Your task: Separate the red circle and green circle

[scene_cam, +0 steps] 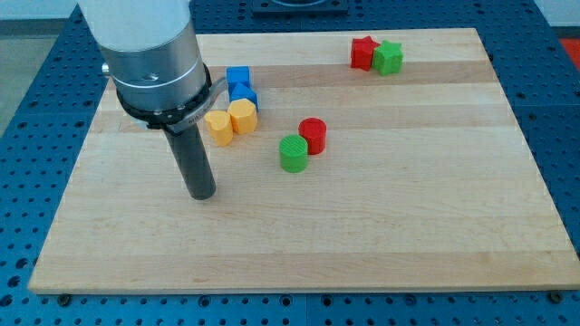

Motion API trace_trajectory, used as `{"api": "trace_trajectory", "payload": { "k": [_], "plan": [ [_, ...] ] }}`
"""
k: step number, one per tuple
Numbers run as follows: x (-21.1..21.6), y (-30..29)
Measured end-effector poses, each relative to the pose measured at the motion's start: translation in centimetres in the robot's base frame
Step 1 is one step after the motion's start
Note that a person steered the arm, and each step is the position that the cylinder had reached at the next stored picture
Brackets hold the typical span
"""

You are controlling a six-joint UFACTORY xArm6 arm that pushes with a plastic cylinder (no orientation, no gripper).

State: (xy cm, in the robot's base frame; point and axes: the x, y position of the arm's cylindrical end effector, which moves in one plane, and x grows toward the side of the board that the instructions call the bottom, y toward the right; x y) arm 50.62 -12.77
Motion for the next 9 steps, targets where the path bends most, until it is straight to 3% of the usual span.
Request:
{"api": "trace_trajectory", "payload": {
  "k": [6, 7, 9],
  "plan": [
    [1.7, -2.3],
    [2.6, -1.6],
    [1.2, 5.6]
  ]
}}
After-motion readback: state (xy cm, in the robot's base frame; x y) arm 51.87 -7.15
